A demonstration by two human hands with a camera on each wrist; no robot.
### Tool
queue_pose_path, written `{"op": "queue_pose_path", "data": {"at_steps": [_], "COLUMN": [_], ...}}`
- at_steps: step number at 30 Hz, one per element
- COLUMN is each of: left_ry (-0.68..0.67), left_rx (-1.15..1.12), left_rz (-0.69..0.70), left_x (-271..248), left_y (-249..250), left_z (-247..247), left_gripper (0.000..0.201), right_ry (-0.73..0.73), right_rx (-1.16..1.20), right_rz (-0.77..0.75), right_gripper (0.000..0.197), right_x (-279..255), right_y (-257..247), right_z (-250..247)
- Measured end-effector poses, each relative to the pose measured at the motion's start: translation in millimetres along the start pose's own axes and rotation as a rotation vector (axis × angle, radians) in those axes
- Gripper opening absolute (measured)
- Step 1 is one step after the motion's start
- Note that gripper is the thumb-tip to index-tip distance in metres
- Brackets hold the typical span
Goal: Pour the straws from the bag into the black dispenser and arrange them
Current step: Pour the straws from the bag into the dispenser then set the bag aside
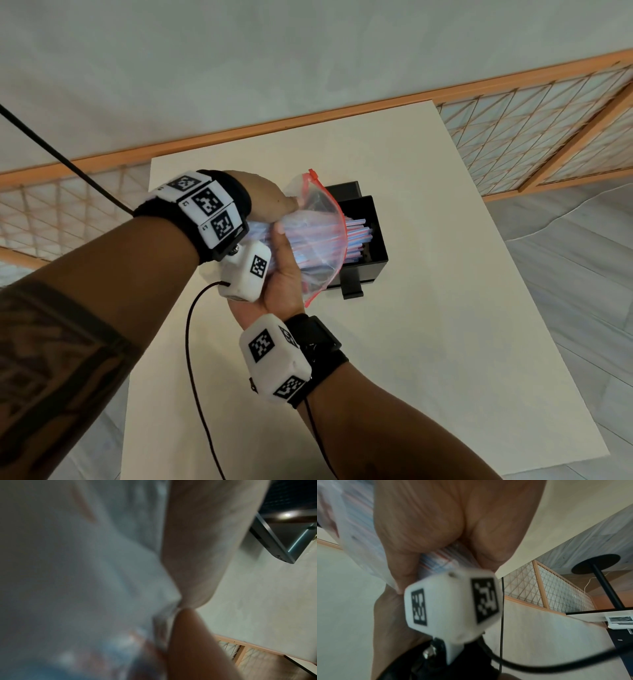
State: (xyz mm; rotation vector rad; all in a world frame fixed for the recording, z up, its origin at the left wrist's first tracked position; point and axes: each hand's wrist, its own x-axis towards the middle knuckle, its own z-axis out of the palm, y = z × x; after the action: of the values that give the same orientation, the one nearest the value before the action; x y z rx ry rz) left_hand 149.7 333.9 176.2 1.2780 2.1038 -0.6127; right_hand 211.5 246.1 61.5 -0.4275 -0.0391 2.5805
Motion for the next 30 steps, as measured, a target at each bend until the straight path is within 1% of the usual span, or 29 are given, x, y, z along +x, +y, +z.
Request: {"op": "queue_pose_path", "data": {"at_steps": [2,4,8,12,16,19,22,23,26,28,30], "left_ry": [0.071,0.145,0.137,0.123,0.116,0.113,0.118,0.121,0.134,0.145,0.135], "left_rx": [-0.095,-0.169,-0.100,-0.048,-0.040,-0.037,-0.039,-0.038,-0.035,-0.048,-0.063], "left_rz": [-0.044,-0.072,-0.021,-0.034,-0.055,-0.080,-0.107,-0.113,-0.106,-0.114,-0.141], "left_x": [3.4,2.7,-4.2,-11.5,-25.3,-34.9,-42.9,-46.1,-58.0,-66.0,-73.6], "left_y": [8.5,13.7,12.0,8.5,1.9,-7.6,-17.1,-19.9,-28.5,-33.1,-35.5], "left_z": [5.4,5.7,-7.2,-15.1,-20.1,-20.0,-21.7,-22.1,-22.2,-22.8,-23.7], "left_gripper": [0.078,0.085,0.092,0.100,0.094,0.089,0.101,0.102,0.098,0.095,0.098], "right_ry": [-0.027,-0.019,-0.037,-0.016,-0.015,-0.004,0.021,0.025,-0.004,-0.026,-0.031], "right_rx": [0.025,0.036,0.034,-0.031,-0.088,-0.126,-0.160,-0.165,-0.123,-0.074,-0.069], "right_rz": [-0.020,-0.047,-0.033,-0.005,0.045,0.081,0.115,0.128,0.185,0.224,0.248], "right_gripper": [0.065,0.070,0.081,0.078,0.080,0.077,0.081,0.081,0.072,0.074,0.077], "right_x": [-2.1,-4.7,-11.8,-15.5,-16.3,-17.1,-20.6,-22.7,-28.1,-33.3,-36.4], "right_y": [-1.1,-1.1,-3.4,-0.2,4.0,8.9,14.4,15.9,19.8,21.9,25.2], "right_z": [-0.7,0.7,0.8,4.6,15.6,21.3,27.4,30.8,39.8,43.4,45.8]}}
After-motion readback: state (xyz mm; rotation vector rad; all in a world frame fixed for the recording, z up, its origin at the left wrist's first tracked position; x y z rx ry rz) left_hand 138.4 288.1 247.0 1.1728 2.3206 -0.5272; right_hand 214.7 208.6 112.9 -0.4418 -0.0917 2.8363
